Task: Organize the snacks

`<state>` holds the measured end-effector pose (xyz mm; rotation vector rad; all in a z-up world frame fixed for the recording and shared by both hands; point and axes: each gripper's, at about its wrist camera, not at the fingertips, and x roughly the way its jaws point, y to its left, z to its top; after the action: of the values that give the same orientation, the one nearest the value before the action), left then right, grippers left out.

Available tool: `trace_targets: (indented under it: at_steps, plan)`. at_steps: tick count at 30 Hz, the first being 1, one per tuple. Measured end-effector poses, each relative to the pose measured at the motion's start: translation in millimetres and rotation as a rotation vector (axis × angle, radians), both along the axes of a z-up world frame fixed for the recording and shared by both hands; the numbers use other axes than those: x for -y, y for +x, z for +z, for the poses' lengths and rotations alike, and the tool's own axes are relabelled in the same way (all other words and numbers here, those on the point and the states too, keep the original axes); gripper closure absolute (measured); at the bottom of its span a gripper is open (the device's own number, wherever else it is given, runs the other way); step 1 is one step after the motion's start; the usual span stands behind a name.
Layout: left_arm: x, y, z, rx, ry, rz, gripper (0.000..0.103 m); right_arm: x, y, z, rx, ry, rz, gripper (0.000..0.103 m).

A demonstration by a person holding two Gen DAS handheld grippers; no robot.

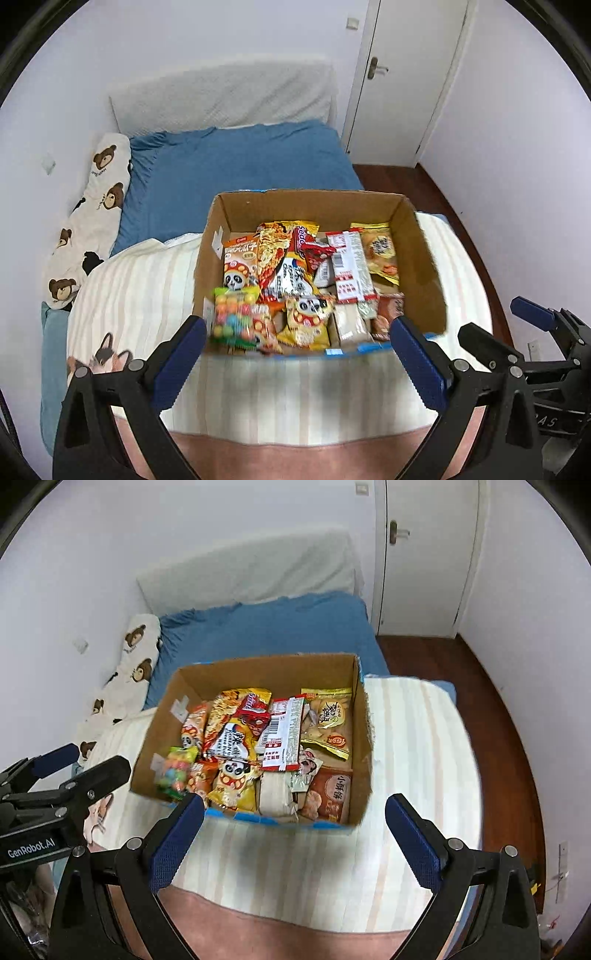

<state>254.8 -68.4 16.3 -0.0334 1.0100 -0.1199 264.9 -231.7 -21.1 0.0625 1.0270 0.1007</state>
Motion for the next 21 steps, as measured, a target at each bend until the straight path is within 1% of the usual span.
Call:
trace_targets:
  at_steps: [4,11,13,18,21]
  plan:
    - [-4.2,-40.8,15.5,0.044,-0.006,0.008,0.001,-0.7,-40.3,22.0,0.053,0.012,-0.001,0.003]
    - [-5.2,-104.0,44.6,0.147,0.043,0.021,0.001,-6.0,-112.4,67.1,0.167,0.001,0.005,0.002]
    - [-6.9,-117.8,51.1,0.165,0.049,0.025,0.001,-8.3,-133.0,79.7,0.201,-0.002,0.008,0.002]
    - [-11.1,-148.0,65.5,0.205,0.078,0.044,0.001,-10.5,-169.6,102.9,0.253,-0.004,0.009,0.002]
    - [-14.3,-162.6,72.3,0.214,0.068,0.055,0.001,-10.8,-189.2,115.2,0.284,-0.014,0.008,0.002]
